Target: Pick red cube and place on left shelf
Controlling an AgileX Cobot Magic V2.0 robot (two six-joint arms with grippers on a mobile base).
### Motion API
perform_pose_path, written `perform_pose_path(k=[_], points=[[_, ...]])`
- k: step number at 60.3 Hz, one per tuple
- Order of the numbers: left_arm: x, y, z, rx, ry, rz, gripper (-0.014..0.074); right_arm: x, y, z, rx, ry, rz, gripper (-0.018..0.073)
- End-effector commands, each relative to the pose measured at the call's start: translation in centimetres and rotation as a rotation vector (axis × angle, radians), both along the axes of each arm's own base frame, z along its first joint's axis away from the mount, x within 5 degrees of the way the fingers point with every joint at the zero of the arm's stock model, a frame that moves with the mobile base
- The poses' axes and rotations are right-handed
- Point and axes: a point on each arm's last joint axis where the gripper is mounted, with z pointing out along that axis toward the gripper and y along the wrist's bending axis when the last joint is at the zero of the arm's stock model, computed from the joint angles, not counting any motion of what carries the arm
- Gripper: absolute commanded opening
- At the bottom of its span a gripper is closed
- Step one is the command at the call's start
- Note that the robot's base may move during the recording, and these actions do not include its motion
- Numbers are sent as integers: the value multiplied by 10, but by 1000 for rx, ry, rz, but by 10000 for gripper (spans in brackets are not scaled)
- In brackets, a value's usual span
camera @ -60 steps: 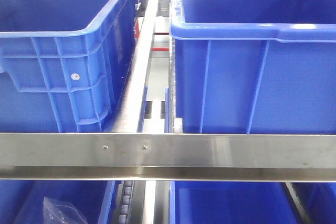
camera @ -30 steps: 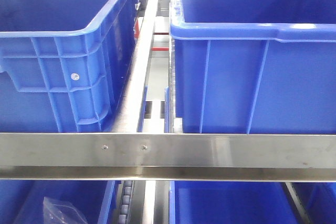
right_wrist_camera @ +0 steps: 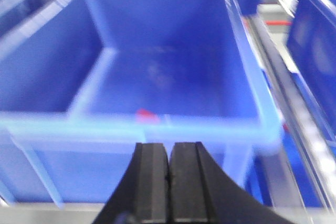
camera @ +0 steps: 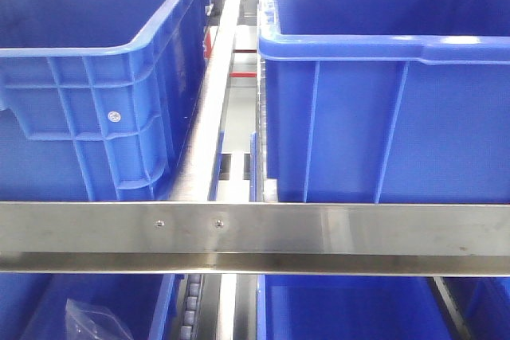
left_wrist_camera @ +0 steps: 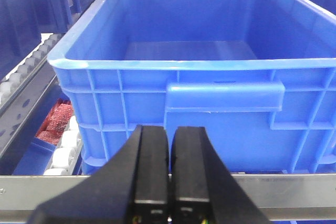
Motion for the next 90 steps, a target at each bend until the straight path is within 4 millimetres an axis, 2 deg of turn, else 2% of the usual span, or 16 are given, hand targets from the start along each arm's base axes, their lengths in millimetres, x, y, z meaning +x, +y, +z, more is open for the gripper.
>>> perform_pose_path(k=[1,9,21,90], points=[[0,0,1,-13,-81,-5,102,-4,-2,0,-18,-121,-22,64],[0,0,1,-13,-81,-5,102,-10,-2,-29,-18,-152,-27,64],[0,0,1,-13,-81,-5,102,-11,-3,-49,-27,-193,-33,56],[0,0,1,-13,-81,-5,102,-11,-3,-46,-126,-230,-35,56]])
